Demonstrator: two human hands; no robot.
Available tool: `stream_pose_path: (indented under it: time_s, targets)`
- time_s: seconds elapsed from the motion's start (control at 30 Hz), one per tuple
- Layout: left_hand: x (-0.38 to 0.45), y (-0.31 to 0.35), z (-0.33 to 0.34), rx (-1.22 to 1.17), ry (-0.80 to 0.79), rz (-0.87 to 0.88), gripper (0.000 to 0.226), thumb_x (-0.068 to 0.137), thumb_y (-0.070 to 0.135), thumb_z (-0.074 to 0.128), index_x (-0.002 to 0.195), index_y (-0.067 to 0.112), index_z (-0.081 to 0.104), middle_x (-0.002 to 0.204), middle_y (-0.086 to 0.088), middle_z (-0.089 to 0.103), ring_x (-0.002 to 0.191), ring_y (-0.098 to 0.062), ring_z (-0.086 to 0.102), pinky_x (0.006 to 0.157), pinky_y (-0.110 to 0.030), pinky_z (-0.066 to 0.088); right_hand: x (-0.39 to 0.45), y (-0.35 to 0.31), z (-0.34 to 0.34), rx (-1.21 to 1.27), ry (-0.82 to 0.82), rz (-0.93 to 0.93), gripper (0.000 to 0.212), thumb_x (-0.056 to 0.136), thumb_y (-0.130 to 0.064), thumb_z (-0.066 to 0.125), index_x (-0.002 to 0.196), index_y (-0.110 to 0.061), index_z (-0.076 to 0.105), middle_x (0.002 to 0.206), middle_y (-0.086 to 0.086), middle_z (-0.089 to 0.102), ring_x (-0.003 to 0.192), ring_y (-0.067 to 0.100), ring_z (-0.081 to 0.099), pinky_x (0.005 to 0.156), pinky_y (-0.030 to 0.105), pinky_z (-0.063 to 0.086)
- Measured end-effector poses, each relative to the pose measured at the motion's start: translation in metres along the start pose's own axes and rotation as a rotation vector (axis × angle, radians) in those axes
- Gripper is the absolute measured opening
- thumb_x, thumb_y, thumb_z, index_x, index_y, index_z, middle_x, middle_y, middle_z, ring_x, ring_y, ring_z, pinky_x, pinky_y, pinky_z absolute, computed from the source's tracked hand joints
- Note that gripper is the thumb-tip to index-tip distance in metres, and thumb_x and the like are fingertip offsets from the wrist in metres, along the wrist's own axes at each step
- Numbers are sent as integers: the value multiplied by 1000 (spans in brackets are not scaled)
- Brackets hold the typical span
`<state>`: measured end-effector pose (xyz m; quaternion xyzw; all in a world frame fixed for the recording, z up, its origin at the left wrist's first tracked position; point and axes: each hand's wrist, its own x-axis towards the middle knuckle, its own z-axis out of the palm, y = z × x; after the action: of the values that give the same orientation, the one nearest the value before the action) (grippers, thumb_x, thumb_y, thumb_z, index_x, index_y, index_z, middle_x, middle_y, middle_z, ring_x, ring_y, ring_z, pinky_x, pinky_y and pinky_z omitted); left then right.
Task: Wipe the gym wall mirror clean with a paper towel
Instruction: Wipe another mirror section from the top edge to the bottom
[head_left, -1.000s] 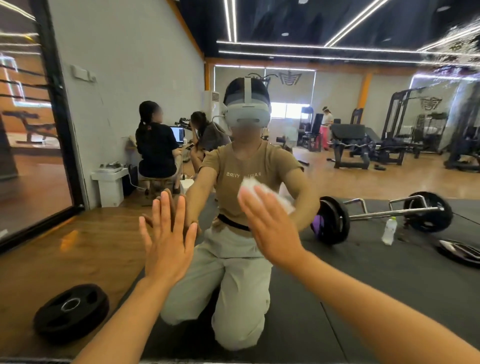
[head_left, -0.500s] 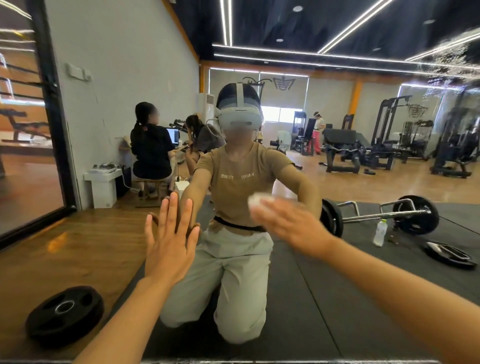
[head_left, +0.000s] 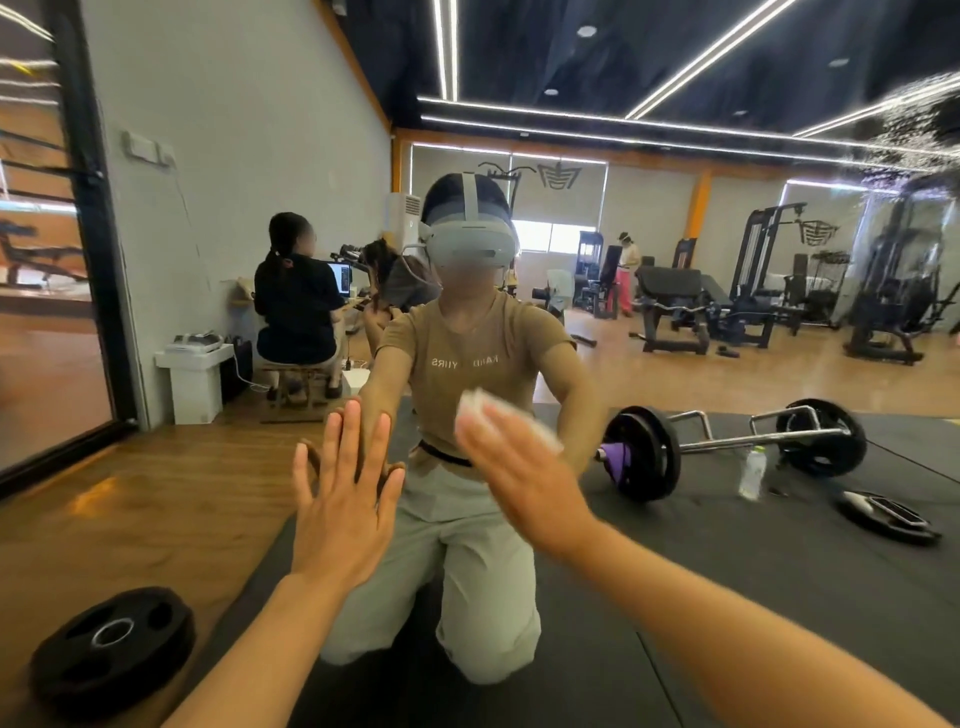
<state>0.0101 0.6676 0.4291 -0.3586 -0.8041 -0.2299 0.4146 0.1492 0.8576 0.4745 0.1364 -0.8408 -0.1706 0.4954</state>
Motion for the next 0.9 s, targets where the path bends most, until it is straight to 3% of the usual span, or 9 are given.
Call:
stream_pose_path:
  time_s: [0.07, 0.17, 0.3, 0.47, 0.6, 0.67, 0.77, 0.83, 0.9]
  targets:
    - [-1, -1, 1, -24, -6, 4, 69, 102, 45, 27, 161, 22, 0, 168, -6, -8, 155, -20, -7, 121, -43, -11, -35, -18, 18, -43, -121, -162, 46, 100, -3, 45, 146, -3, 44, 157, 11, 36, 150, 29, 24, 123, 41, 20]
    - [-2, -4, 0, -33, -2, 19, 70, 102, 45, 28, 161, 23, -1, 169, -5, -7, 155, -20, -5, 120, -44, -6, -71, -25, 31, -246, -350, -416, 73, 89, -8, 57, 155, -11, 27, 167, 6, 9, 153, 28, 9, 125, 44, 7]
    - [-2, -6, -4, -64, -2, 69, 68, 102, 45, 27, 161, 26, -1, 169, -4, -4, 155, -20, -2, 119, -48, 1, -63, -20, 12, -335, -401, -528, 59, 97, 0, 34, 154, -15, 34, 163, 0, 26, 151, 21, 22, 125, 41, 4]
    - [-1, -32, -18, -48, -16, 159, 64, 102, 42, 27, 161, 28, 7, 169, 2, 2, 154, -11, 2, 116, -50, 10, -3, 9, -13, -175, -308, -431, 45, 108, -4, 29, 152, -8, 33, 158, 7, 38, 146, 26, 33, 120, 39, 28]
    - [2, -56, -25, 27, -23, 235, 64, 101, 41, 30, 160, 22, 17, 169, 2, 8, 154, -12, 8, 117, -50, 11, 70, 36, -32, -140, -120, -103, 49, 105, 2, 41, 152, -10, 38, 156, 15, 39, 148, 30, 31, 114, 47, 37]
    - [2, -61, -27, 32, -31, 255, 65, 100, 42, 32, 160, 21, 18, 168, 2, 10, 154, -13, 10, 117, -50, 11, 109, 35, -41, -141, 64, 88, 63, 90, 15, 57, 148, -3, 41, 155, 20, 38, 148, 33, 24, 123, 35, 25]
    - [3, -64, -24, 71, -56, 275, 69, 98, 41, 34, 161, 21, 15, 169, 0, 9, 154, -16, 11, 117, -54, 14, 155, 11, -37, -83, 307, 412, 58, 92, 9, 51, 148, 0, 42, 157, 18, 35, 148, 34, 19, 120, 15, 1]
    - [1, -64, -19, 70, -57, 275, 69, 97, 39, 34, 160, 20, 15, 168, -1, 10, 154, -17, 12, 117, -55, 13, 162, -7, -18, -33, 355, 465, 56, 93, 5, 44, 149, 0, 40, 158, 16, 33, 149, 35, 16, 121, 18, 0]
    - [1, -66, -15, 58, -48, 285, 68, 97, 38, 34, 160, 19, 16, 168, -1, 10, 154, -17, 11, 117, -54, 8, 149, -18, 1, -23, 303, 357, 60, 92, 6, 48, 150, -2, 37, 158, 16, 33, 150, 35, 17, 125, 34, 7]
